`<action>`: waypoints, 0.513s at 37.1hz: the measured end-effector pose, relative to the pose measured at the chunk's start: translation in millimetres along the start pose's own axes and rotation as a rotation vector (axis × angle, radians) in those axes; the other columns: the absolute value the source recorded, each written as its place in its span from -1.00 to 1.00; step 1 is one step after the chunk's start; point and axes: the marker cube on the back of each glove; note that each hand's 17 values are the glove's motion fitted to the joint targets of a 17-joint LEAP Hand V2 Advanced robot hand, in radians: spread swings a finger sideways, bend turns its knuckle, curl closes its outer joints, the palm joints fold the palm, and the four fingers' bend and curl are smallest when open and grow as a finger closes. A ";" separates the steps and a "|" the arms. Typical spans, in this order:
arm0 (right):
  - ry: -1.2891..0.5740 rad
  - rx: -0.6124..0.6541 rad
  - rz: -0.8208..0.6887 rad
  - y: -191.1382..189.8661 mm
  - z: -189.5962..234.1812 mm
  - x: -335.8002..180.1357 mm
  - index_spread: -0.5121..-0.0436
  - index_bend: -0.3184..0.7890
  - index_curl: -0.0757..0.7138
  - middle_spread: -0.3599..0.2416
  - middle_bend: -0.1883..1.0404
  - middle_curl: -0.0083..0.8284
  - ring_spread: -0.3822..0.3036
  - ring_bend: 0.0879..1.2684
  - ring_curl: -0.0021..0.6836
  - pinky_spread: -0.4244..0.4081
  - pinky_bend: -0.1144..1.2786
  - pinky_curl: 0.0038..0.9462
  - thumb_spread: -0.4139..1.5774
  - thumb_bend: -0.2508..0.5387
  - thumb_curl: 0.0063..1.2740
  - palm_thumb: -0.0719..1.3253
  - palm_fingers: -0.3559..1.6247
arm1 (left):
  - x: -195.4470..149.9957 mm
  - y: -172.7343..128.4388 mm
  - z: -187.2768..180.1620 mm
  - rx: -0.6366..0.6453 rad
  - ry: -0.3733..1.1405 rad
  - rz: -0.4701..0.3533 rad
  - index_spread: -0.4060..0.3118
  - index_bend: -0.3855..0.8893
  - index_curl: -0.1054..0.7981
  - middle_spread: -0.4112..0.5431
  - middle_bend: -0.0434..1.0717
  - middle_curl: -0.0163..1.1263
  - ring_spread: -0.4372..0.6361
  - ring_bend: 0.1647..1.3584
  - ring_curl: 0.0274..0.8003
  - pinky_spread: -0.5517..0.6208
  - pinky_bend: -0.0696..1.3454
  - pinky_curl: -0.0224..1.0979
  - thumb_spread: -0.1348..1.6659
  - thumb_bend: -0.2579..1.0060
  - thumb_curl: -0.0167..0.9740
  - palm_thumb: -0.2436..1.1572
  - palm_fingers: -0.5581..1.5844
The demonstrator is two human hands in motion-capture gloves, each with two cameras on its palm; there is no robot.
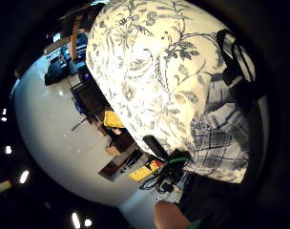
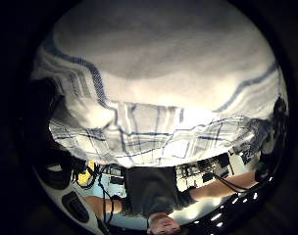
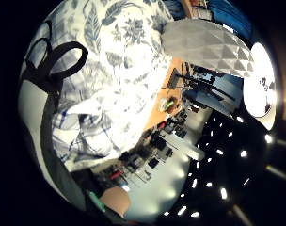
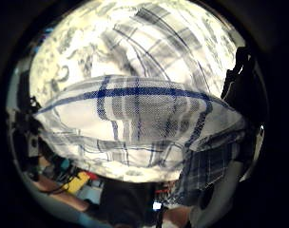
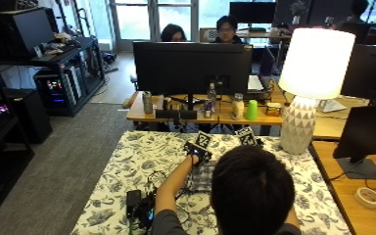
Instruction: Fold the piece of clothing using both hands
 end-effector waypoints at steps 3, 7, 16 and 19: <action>0.077 0.243 0.058 -28.9 8.5 11.9 0.04 -0.11 0.28 -0.52 -0.11 0.23 -0.54 -0.14 0.30 -0.71 -0.08 -0.17 -0.08 -0.44 0.05 0.57 0.59 | 5.9 -16.5 7.8 -0.036 -0.042 -0.079 -0.52 -0.20 0.14 -0.83 -0.11 0.02 -0.83 -0.44 0.04 -0.59 -0.57 -0.26 0.91 -0.40 -0.72 0.06 0.56; 0.081 0.526 0.146 -11.7 -15.0 25.5 0.03 -0.30 0.19 -0.48 -0.24 0.18 -0.48 -0.18 0.30 -0.61 -0.05 -0.16 0.05 -0.43 0.04 0.53 0.39 | -0.3 -12.4 9.7 -0.038 -0.123 -0.044 -0.39 -0.39 0.02 -0.75 -0.29 -0.01 -0.75 -0.48 0.07 -0.51 -0.46 -0.20 0.90 -0.43 -0.74 -0.01 0.30; -0.141 0.338 0.178 64.9 -37.6 64.7 0.00 -0.27 0.05 -0.37 -0.28 0.15 -0.41 -0.30 0.24 -0.43 -0.08 -0.17 0.35 -0.46 -0.09 0.33 0.33 | -15.2 43.5 -30.1 0.241 -0.024 0.016 -0.12 -0.31 -0.17 -0.31 -0.77 -0.24 -0.46 -0.29 0.08 -0.22 -0.22 -0.14 0.79 -0.64 -0.85 -0.41 -0.10; -0.207 0.345 0.224 87.8 -47.9 80.5 0.00 -0.27 0.01 -0.35 -0.29 0.14 -0.40 -0.32 0.22 -0.40 -0.10 -0.18 0.42 -0.47 -0.14 0.26 0.33 | -17.0 65.3 -40.1 0.372 0.012 -0.055 -0.09 -0.28 -0.20 -0.21 -0.75 -0.29 -0.41 -0.25 0.06 -0.17 -0.19 -0.15 0.73 -0.64 -0.84 -0.47 -0.13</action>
